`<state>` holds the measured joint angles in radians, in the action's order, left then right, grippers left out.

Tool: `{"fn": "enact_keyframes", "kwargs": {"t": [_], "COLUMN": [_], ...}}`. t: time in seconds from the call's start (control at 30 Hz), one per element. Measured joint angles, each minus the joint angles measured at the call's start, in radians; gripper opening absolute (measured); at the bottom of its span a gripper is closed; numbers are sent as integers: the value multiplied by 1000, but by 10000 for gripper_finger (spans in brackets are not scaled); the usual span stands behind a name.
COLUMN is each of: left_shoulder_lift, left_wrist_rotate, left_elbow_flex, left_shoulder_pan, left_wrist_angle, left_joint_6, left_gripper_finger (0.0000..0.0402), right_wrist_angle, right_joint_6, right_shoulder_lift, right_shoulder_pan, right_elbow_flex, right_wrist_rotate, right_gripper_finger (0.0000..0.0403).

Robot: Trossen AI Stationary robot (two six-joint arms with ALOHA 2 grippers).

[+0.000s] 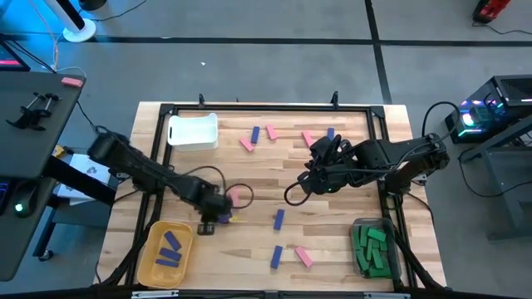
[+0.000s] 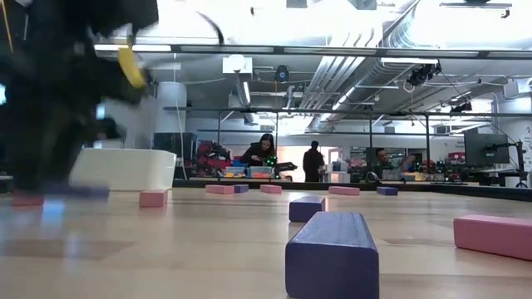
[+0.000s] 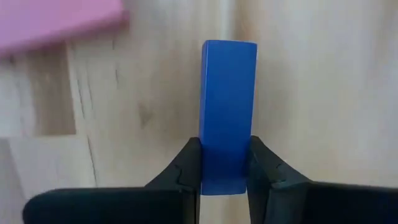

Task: Sort blocks
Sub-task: Put the purple block into the yellow bin

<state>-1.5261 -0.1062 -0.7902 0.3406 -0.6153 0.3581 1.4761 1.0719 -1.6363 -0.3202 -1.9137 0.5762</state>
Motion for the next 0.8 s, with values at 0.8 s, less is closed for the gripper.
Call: {"fn": "enact_keyframes", "kwargs": {"t": [0.8], "left_shoulder_lift": [435], "left_wrist_rotate": [-16], "left_elbow_flex": [-7], "left_shoulder_pan": [680], "left_wrist_angle": [-193], "left_joint_6": [1000], "left_gripper_finger": [43], "right_wrist_angle": [-408], "right_joint_6": [-495], "right_shoulder_lift": [-12], "right_shoulder_pan": [190], "right_elbow_flex": [132], "right_wrist_rotate": [-326], "right_gripper_finger": [0]}}
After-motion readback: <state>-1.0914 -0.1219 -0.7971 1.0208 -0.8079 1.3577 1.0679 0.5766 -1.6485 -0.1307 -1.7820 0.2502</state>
